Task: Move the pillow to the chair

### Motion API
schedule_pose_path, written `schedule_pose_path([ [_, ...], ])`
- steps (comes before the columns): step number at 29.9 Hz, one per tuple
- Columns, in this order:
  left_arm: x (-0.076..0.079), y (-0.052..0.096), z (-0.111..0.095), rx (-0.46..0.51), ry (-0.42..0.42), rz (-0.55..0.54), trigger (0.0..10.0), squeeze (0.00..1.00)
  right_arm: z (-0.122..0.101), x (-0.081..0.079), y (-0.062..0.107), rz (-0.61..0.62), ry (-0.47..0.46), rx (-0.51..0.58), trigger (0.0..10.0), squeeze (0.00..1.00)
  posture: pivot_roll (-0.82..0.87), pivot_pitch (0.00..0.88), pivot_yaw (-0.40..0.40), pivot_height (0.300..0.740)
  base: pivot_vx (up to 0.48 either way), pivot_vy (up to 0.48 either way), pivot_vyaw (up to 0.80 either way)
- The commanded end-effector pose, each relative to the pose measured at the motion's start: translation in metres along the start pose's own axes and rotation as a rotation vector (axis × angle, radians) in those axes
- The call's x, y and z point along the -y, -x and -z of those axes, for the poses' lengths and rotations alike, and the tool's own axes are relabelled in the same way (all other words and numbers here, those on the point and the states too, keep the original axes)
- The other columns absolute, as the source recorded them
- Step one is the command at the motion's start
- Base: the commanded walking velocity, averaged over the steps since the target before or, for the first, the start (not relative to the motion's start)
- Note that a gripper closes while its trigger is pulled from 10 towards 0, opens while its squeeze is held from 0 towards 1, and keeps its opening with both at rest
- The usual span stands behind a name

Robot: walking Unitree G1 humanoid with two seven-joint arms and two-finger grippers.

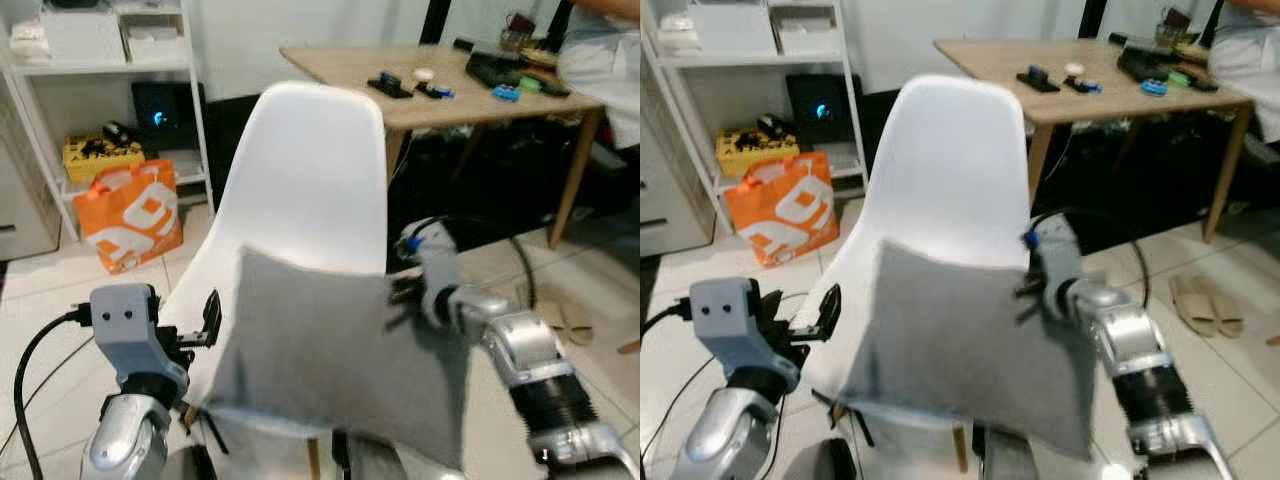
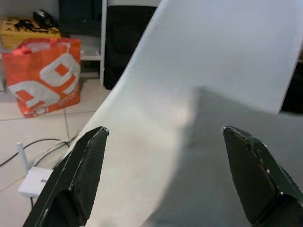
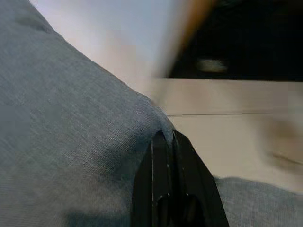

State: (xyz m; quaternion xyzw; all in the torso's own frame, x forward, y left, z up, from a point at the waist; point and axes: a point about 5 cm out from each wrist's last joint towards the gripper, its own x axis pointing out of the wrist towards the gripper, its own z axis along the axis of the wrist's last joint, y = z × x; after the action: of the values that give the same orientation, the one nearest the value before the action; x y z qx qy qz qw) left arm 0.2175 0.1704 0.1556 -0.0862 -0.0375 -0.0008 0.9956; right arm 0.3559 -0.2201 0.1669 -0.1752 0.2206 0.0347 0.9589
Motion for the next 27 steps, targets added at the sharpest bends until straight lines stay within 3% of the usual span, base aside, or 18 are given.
schedule_pose_path([
  [1, -0.001, 0.000, -0.004, 0.003, -0.009, 0.009, 10.0, 0.00, -0.010, 0.034, 0.000, 0.217, 0.054, 0.038, 10.0, 0.00, -0.14, 0.065, -0.098, 0.566, 0.000, 0.000, 0.00],
  [2, -0.001, 0.001, -0.004, 0.001, -0.009, 0.008, 10.0, 0.00, -0.012, 0.038, -0.001, 0.249, 0.068, 0.043, 10.0, 0.00, -0.14, 0.072, -0.090, 0.566, 0.000, 0.000, 0.00],
  [6, -0.001, 0.002, -0.004, -0.004, -0.007, 0.010, 10.0, 0.00, -0.024, 0.030, -0.008, 0.200, 0.038, 0.113, 10.0, 0.00, -0.14, 0.081, -0.080, 0.566, 0.000, 0.000, 0.00],
  [8, 0.000, 0.002, -0.003, -0.011, -0.007, 0.016, 10.0, 0.00, -0.036, 0.007, -0.017, 0.091, -0.006, 0.182, 10.0, 0.00, -0.14, 0.086, -0.074, 0.566, 0.000, 0.000, 0.00],
  [10, 0.001, 0.003, -0.004, -0.014, -0.011, 0.020, 10.0, 0.00, -0.050, -0.034, -0.023, -0.119, -0.075, 0.242, 10.0, 0.00, -0.12, 0.096, -0.070, 0.566, 0.000, 0.000, 0.00],
  [11, 0.001, 0.003, -0.004, -0.014, -0.011, 0.020, 10.0, 0.00, -0.050, -0.034, -0.023, -0.119, -0.075, 0.242, 10.0, 0.00, -0.12, 0.096, -0.070, 0.566, 0.000, 0.000, 0.00],
  [14, -0.002, 0.004, -0.007, -0.016, -0.019, 0.016, 10.0, 0.00, -0.064, -0.076, -0.022, -0.355, -0.161, 0.281, 10.0, 0.00, -0.12, 0.100, -0.069, 0.566, 0.000, 0.000, 0.00],
  [15, -0.003, 0.005, -0.007, -0.019, -0.022, 0.011, 10.0, 0.00, -0.067, -0.089, -0.021, -0.420, -0.163, 0.279, 10.0, 0.00, -0.11, 0.104, -0.066, 0.566, 0.000, 0.000, 0.00],
  [16, -0.003, 0.005, -0.007, -0.019, -0.022, 0.011, 10.0, 0.00, -0.067, -0.089, -0.021, -0.420, -0.163, 0.279, 10.0, 0.00, -0.11, 0.104, -0.066, 0.566, 0.000, 0.000, 0.00],
  [18, -0.005, 0.007, -0.007, -0.025, -0.026, 0.006, 10.0, 0.00, -0.071, -0.117, -0.018, -0.547, -0.157, 0.259, 10.0, 0.00, -0.11, 0.111, -0.064, 0.566, 0.000, 0.000, 0.00],
  [19, -0.005, 0.007, -0.007, -0.025, -0.026, 0.006, 10.0, 0.00, -0.071, -0.117, -0.018, -0.547, -0.157, 0.259, 10.0, 0.00, -0.11, 0.111, -0.064, 0.566, 0.000, 0.000, 0.00],
  [20, -0.005, 0.007, -0.007, -0.028, -0.028, 0.005, 10.0, 0.00, -0.071, -0.129, -0.017, -0.598, -0.142, 0.246, 10.0, 0.00, -0.11, 0.111, -0.064, 0.566, 0.000, 0.000, 0.00],
  [22, -0.005, 0.007, -0.007, -0.028, -0.028, 0.005, 10.0, 0.00, -0.071, -0.129, -0.017, -0.598, -0.142, 0.246, 10.0, 0.00, -0.11, 0.111, -0.064, 0.566, 0.000, 0.000, 0.00],
  [24, -0.005, 0.008, -0.008, -0.032, -0.031, 0.005, 10.0, 0.00, -0.065, -0.143, -0.018, -0.649, -0.089, 0.192, 10.0, 0.00, -0.10, 0.120, -0.060, 0.566, 0.000, 0.000, 0.00],
  [26, -0.006, 0.009, -0.008, -0.033, -0.033, 0.005, 10.0, 0.00, -0.061, -0.143, -0.019, -0.648, -0.077, 0.163, 10.0, 0.00, -0.10, 0.120, -0.060, 0.566, 0.000, 0.000, 0.00],
  [27, -0.006, 0.009, -0.008, -0.035, -0.034, 0.005, 10.0, 0.00, -0.056, -0.140, -0.022, -0.628, -0.053, 0.124, 10.0, 0.79, -0.10, 0.120, -0.060, 0.566, 0.000, 0.000, 0.00],
])
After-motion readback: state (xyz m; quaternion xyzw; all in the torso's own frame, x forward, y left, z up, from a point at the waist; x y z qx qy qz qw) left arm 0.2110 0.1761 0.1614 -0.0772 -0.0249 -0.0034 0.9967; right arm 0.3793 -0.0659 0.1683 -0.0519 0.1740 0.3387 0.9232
